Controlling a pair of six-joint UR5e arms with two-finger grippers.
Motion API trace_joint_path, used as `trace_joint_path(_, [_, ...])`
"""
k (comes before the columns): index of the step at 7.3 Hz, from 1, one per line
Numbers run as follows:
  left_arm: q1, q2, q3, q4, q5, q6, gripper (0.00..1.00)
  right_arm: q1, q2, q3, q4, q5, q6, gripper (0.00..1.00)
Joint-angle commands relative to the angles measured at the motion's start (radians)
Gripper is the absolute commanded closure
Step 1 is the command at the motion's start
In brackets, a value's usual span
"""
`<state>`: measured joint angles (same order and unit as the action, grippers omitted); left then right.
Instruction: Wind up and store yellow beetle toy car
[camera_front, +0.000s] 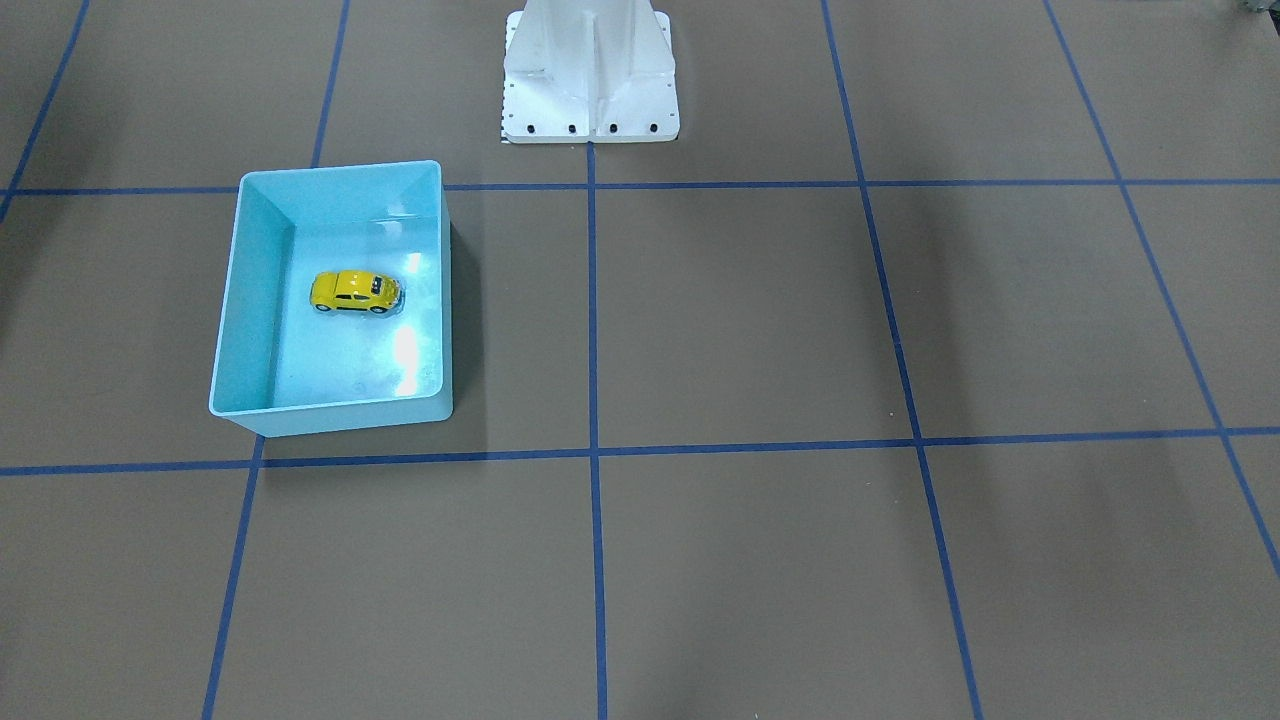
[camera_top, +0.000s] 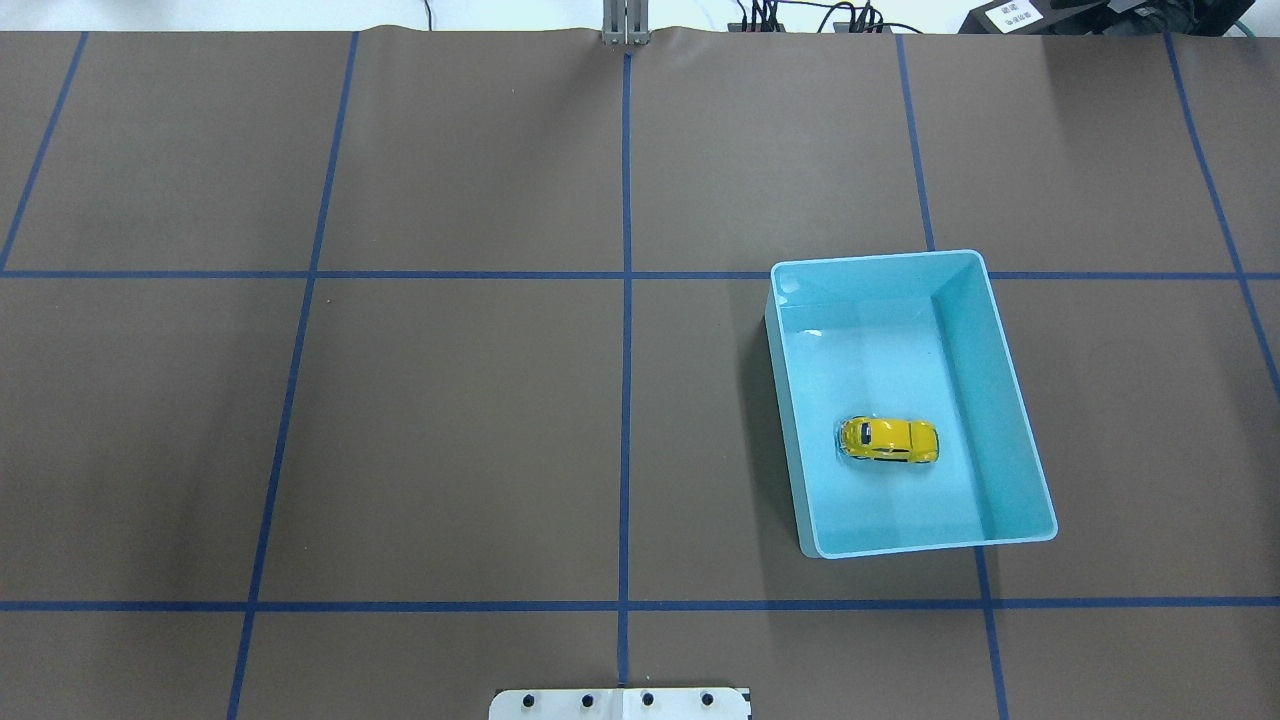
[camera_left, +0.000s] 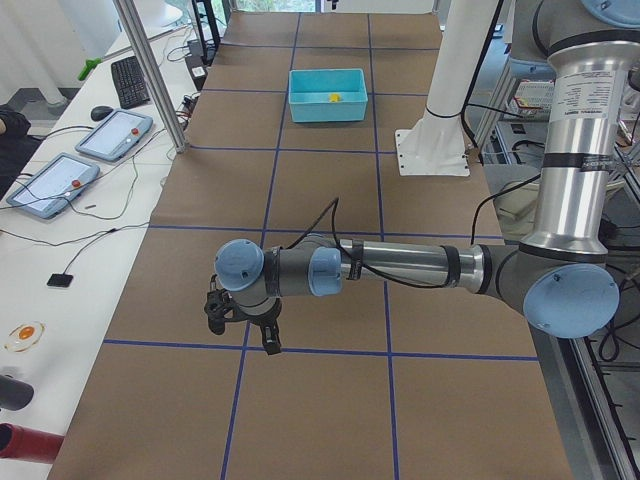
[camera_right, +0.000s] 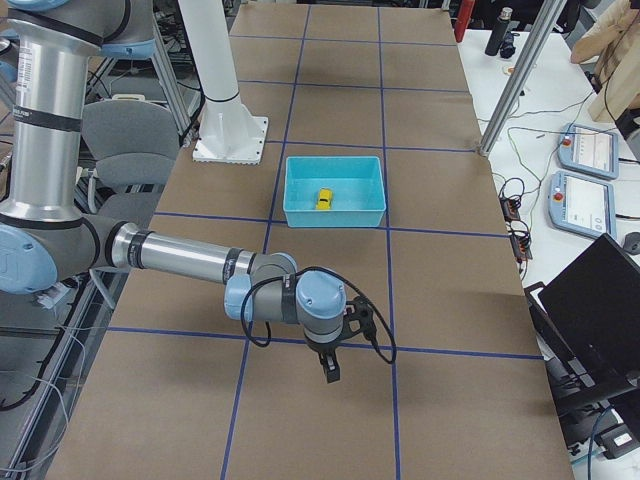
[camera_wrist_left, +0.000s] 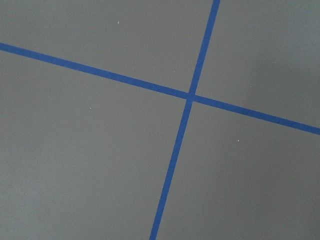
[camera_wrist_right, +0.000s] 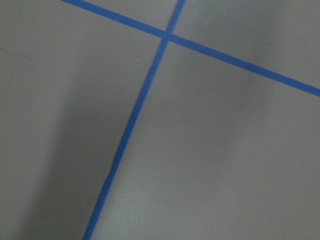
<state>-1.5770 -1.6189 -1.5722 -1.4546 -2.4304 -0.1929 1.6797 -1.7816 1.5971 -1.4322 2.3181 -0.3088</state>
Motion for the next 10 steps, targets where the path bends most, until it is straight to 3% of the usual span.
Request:
trace_joint_path(1, [0.002, 0.007, -0.003, -0.003, 0.002, 0.009, 0.00, 0.017, 0.062, -0.045, -0.020, -0.014, 0.368, 0.00])
trace_joint_path(3, [0.002, 0.008, 0.001, -0.032, 0.002, 0.009, 0.00, 0.006, 0.080, -0.036, -0.019, -0.043, 0.529, 0.00])
trace_joint_path(5, [0.002, 0.011, 0.004, -0.032, 0.002, 0.010, 0.00, -0.082, 0.119, -0.045, -0.022, -0.063, 0.672, 0.00])
trace_joint_path(6, [0.002, 0.011, 0.009, -0.032, 0.025, 0.010, 0.00, -0.160, 0.152, -0.040, -0.030, -0.151, 0.707, 0.00])
trace_joint_path(10, [0.002, 0.013, 0.008, -0.032, 0.039, 0.009, 0.00, -0.161, 0.145, -0.028, -0.024, -0.118, 0.703, 0.00])
